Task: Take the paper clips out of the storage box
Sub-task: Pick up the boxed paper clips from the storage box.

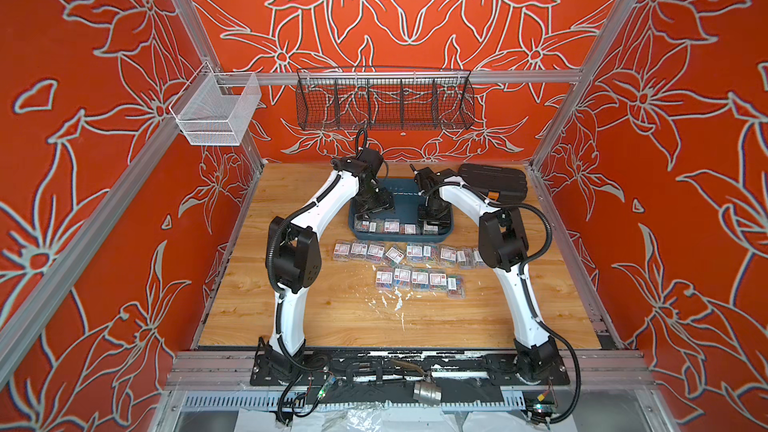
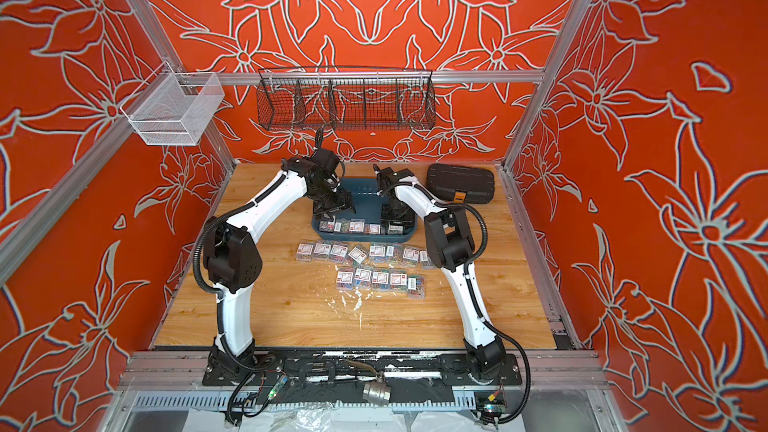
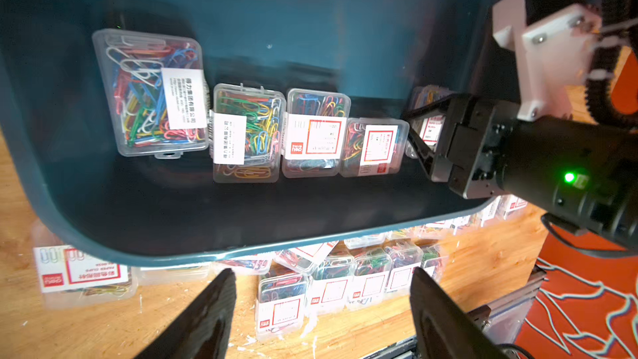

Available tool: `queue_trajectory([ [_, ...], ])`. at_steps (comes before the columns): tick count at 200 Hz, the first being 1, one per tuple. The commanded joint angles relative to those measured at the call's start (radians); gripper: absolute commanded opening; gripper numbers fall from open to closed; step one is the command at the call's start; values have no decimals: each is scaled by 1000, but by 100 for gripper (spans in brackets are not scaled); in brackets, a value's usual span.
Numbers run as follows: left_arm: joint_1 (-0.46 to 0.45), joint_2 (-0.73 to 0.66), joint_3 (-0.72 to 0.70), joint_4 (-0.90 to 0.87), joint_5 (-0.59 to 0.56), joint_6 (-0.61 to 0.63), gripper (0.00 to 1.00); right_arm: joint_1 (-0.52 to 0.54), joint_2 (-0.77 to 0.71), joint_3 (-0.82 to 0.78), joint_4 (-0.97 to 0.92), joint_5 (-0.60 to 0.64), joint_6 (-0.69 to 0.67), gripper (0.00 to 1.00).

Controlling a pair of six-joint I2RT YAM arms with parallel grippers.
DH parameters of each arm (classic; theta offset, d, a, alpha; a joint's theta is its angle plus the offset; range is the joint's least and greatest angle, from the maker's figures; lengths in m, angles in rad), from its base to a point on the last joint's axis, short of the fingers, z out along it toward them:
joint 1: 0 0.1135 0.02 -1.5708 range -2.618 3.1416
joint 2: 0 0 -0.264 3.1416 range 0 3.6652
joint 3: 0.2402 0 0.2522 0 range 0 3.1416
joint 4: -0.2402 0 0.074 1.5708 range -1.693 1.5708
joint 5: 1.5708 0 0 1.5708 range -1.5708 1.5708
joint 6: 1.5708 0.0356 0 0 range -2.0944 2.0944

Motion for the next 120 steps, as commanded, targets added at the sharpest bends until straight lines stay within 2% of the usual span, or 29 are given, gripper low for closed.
queue_trajectory([
  [1, 1, -23, -11, -21, 40, 30, 77, -1, 54, 71, -50, 43, -1, 52],
  [31, 1, -12, 15, -34, 43, 80, 78, 0, 13, 186, -130, 57, -5, 43],
  [51, 4, -1, 42, -43, 62, 104, 78, 3, -91, 155, -154, 95, -13, 40],
  [82, 5, 0, 86, -30, 87, 111, 78, 11, -354, -112, -106, 169, -41, 37],
  [120, 9, -12, 116, 13, 93, 62, 78, 16, -711, -559, -49, 232, -23, 36],
])
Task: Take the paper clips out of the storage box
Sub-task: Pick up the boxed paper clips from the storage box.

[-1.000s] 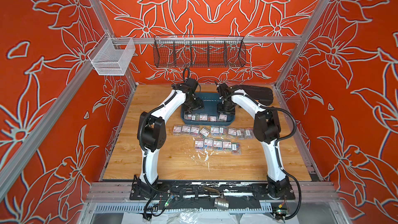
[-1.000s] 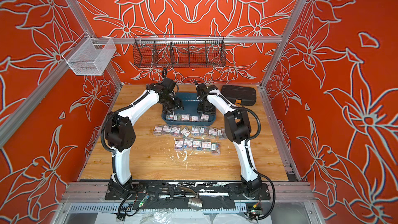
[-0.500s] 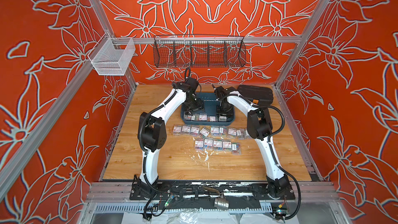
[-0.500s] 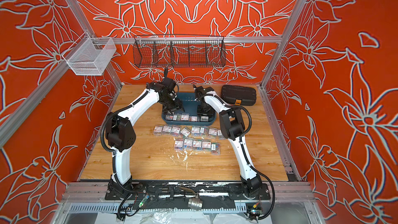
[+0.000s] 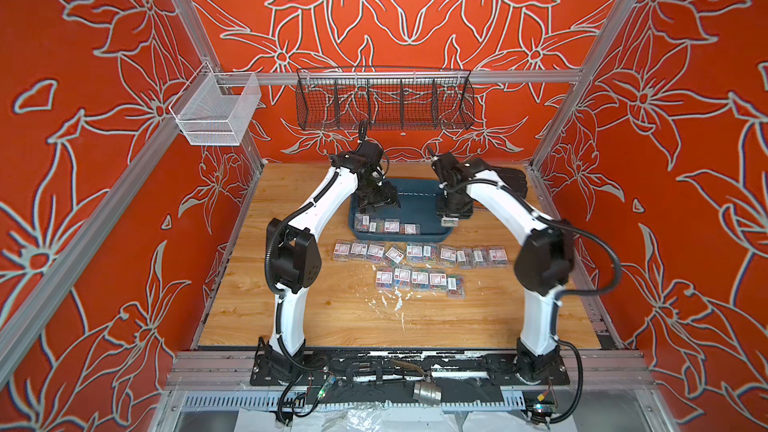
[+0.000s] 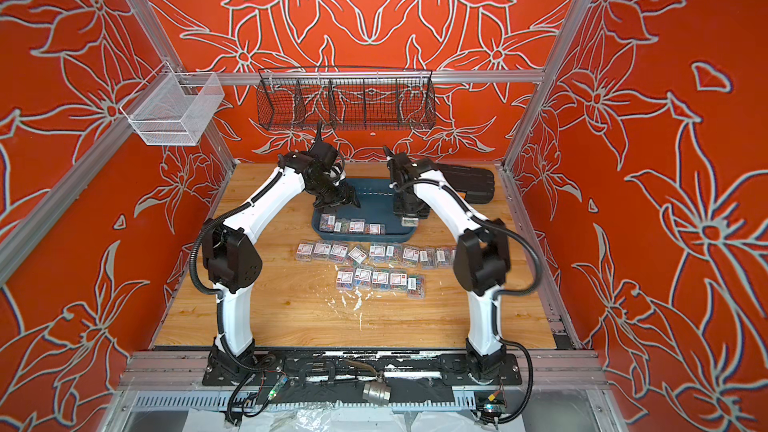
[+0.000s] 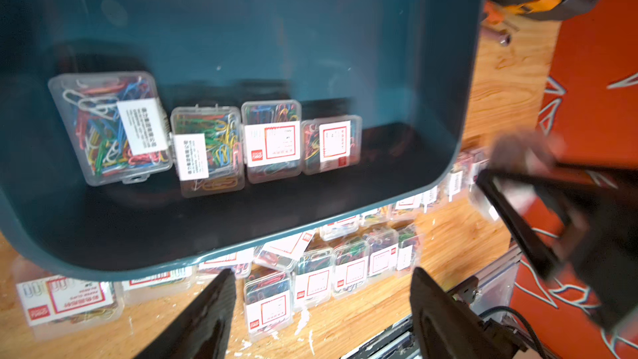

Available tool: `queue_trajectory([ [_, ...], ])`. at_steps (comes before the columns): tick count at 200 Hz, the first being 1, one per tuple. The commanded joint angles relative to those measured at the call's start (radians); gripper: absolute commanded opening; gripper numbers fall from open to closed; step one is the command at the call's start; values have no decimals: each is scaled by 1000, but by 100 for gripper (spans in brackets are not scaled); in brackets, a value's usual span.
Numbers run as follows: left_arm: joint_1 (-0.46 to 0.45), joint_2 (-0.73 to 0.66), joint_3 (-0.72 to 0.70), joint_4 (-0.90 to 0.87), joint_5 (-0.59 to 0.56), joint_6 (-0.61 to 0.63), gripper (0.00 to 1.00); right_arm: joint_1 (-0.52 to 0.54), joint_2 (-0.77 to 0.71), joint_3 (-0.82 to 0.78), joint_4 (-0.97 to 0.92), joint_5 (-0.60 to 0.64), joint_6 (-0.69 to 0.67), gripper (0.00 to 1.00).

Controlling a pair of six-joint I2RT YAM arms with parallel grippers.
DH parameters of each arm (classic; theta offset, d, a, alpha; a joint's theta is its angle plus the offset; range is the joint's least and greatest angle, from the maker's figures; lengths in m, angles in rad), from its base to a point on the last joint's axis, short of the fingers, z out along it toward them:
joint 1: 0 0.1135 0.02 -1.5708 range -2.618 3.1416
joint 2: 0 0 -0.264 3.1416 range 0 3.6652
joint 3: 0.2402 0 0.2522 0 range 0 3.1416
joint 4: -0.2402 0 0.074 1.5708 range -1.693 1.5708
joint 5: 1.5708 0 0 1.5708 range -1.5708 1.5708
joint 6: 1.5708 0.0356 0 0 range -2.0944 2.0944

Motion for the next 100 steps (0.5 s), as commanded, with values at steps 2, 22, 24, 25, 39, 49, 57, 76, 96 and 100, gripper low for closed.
queue_trajectory([
  [2, 8, -13, 18, 17, 19, -27, 78, 9, -174, -234, -13, 86, 14, 36],
  [22, 11, -16, 22, 33, 25, -65, 78, 11, -331, -444, -16, 91, 55, 36],
  [24, 11, -16, 22, 34, 26, -68, 78, 10, -349, -465, -16, 88, 58, 36],
  [25, 11, -16, 22, 35, 28, -69, 78, 10, -354, -475, -15, 87, 59, 36],
  [39, 11, -16, 22, 45, 46, -81, 78, 12, -466, -609, -6, 82, 86, 36],
  [49, 11, -15, 19, 48, 51, -87, 78, 12, -543, -701, 7, 82, 106, 37],
  [57, 11, -14, 19, 42, 51, -90, 78, 11, -595, -756, 13, 79, 115, 37],
  [76, 11, -18, 8, 29, 50, -100, 77, 13, -682, -829, 81, 15, 115, 39],
  [96, 11, -49, -33, 37, 40, -131, 77, 12, -683, -862, 147, 0, 134, 42],
  [100, 11, -60, -46, 44, 39, -139, 78, 12, -674, -867, 153, -1, 133, 42],
])
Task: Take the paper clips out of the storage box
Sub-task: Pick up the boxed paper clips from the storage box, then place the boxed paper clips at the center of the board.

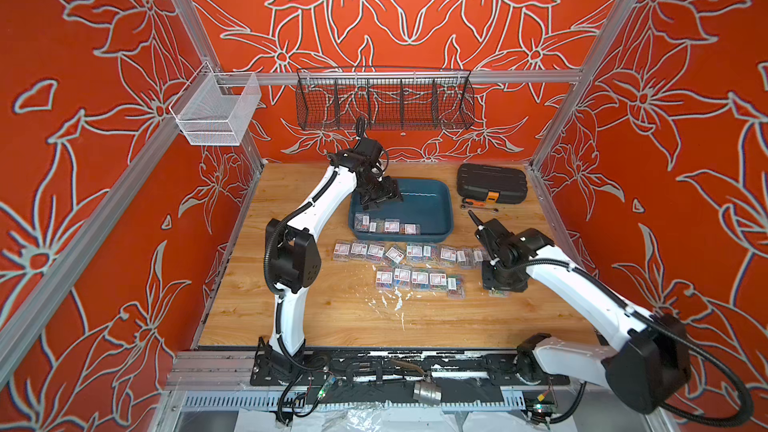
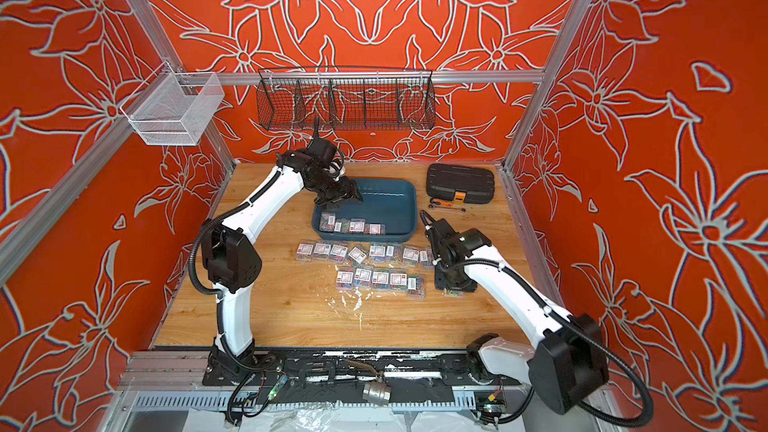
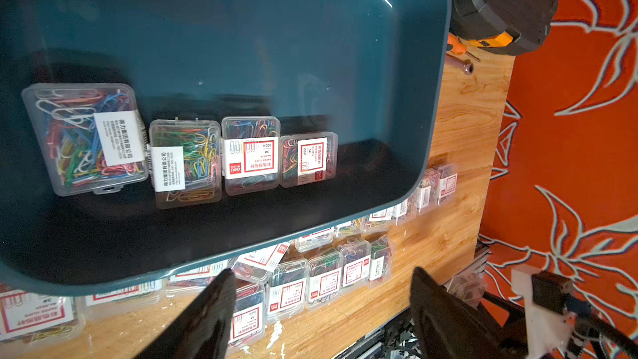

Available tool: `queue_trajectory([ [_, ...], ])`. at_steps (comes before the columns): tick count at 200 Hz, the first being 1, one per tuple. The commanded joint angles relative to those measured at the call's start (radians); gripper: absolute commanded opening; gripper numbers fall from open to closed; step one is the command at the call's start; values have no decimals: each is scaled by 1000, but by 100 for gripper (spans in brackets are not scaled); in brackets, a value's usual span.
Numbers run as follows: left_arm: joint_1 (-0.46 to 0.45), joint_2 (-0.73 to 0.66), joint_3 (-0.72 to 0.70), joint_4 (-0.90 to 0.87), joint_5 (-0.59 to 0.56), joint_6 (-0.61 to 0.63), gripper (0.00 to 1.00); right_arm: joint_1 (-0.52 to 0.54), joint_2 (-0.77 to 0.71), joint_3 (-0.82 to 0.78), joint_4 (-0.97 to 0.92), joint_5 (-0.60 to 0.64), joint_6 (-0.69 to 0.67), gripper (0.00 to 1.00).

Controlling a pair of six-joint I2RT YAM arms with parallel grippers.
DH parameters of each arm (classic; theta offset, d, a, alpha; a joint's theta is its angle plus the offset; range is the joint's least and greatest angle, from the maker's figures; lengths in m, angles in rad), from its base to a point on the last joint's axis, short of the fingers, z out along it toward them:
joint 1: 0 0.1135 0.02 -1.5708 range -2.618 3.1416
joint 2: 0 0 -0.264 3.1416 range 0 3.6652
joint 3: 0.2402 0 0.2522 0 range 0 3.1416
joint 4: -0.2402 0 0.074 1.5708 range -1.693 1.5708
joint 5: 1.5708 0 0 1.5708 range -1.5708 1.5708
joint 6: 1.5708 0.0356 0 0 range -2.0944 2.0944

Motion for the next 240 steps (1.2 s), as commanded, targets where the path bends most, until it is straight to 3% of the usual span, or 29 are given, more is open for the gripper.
queue_trajectory([
  [1, 4, -60, -45, -1, 5, -49, 77, 7, 9, -26, 118, -27, 40, 42],
  [37, 4, -130, -165, 50, -10, -106, 78, 7, 143, -64, 173, -44, 39, 37],
  [127, 4, -237, -274, 45, -80, -136, 78, 2, 393, -11, 304, -93, -26, 34],
  [163, 4, -277, -305, 50, -113, -131, 78, 2, 391, -31, 327, -120, -17, 37],
  [240, 4, -311, -361, 77, -112, -128, 78, 2, 351, -13, 297, -114, -21, 57],
])
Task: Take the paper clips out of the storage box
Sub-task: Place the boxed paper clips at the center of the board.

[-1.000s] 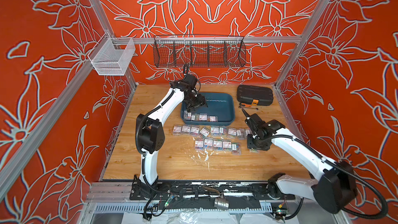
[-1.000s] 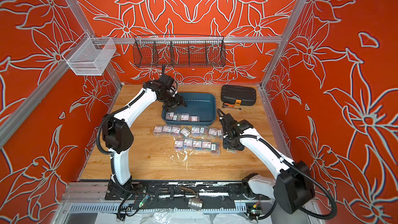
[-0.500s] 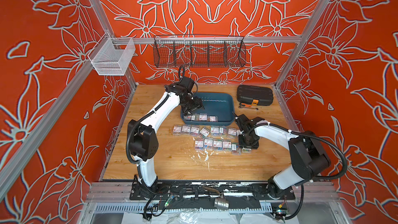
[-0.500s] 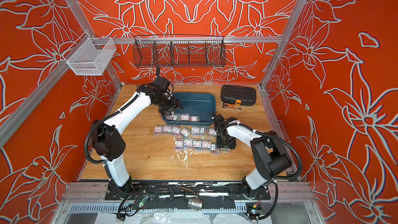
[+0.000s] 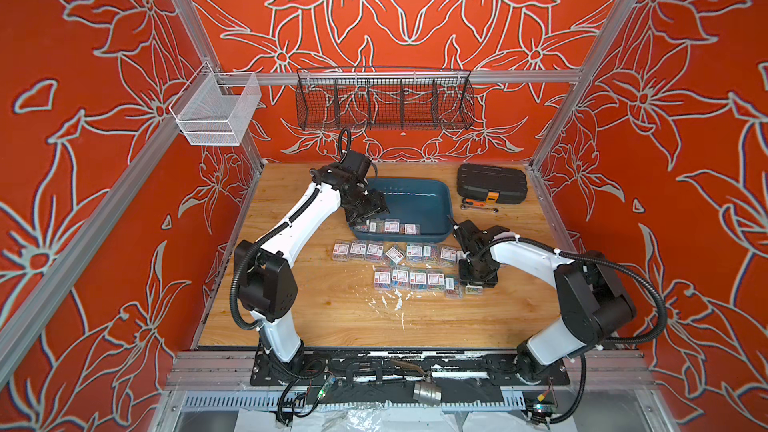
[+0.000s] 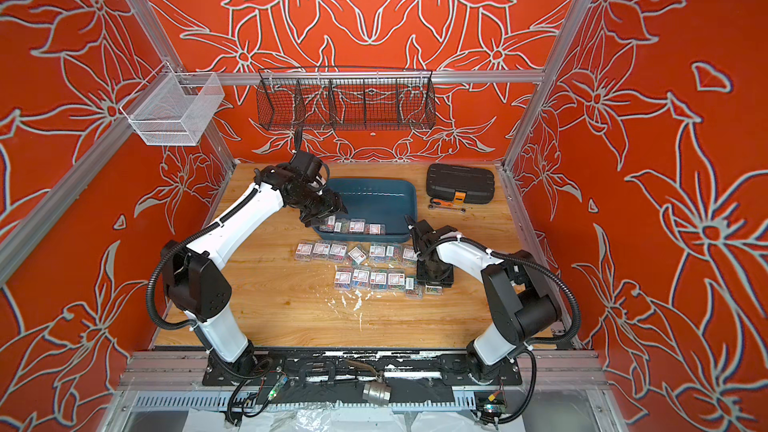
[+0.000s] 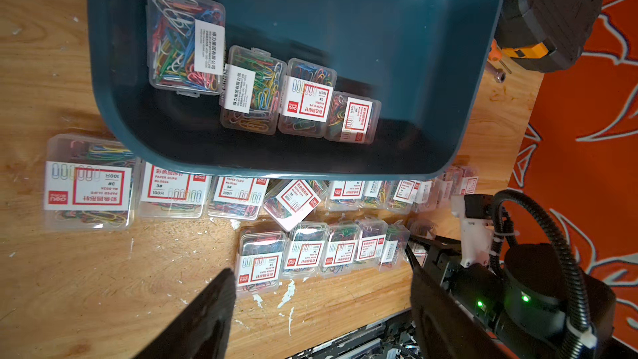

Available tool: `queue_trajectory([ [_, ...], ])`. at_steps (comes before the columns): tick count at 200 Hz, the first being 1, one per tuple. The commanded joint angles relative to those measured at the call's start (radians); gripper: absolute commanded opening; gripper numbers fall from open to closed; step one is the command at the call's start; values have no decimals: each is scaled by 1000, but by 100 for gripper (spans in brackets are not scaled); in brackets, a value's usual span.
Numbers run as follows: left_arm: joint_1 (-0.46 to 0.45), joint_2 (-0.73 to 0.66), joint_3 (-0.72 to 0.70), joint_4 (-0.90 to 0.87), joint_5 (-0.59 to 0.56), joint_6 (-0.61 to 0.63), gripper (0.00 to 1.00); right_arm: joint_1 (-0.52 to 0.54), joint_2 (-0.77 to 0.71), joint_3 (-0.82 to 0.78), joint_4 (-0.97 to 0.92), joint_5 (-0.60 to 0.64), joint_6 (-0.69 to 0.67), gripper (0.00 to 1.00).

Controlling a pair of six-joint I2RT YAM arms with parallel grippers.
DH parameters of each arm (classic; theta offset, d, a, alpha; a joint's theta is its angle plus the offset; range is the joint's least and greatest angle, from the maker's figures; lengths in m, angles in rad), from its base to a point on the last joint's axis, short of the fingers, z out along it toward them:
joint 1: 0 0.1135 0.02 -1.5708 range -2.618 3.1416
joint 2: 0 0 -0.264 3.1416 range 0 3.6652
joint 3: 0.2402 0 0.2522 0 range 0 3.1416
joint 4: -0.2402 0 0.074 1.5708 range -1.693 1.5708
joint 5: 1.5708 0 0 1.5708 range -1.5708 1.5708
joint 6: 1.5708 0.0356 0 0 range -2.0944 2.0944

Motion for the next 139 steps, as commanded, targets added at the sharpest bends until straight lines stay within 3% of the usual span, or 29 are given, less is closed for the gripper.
queue_trajectory([
  [1, 4, -23, -10, 7, -9, -3, 78, 1, -38, 16, -19, -4, 3, 57],
  [77, 3, -11, -14, 22, 6, 10, 78, -4, -92, 38, -81, 59, 36, 66],
  [139, -32, 144, 111, -57, 31, 53, 78, -99, -209, 22, -143, 126, 125, 54],
])
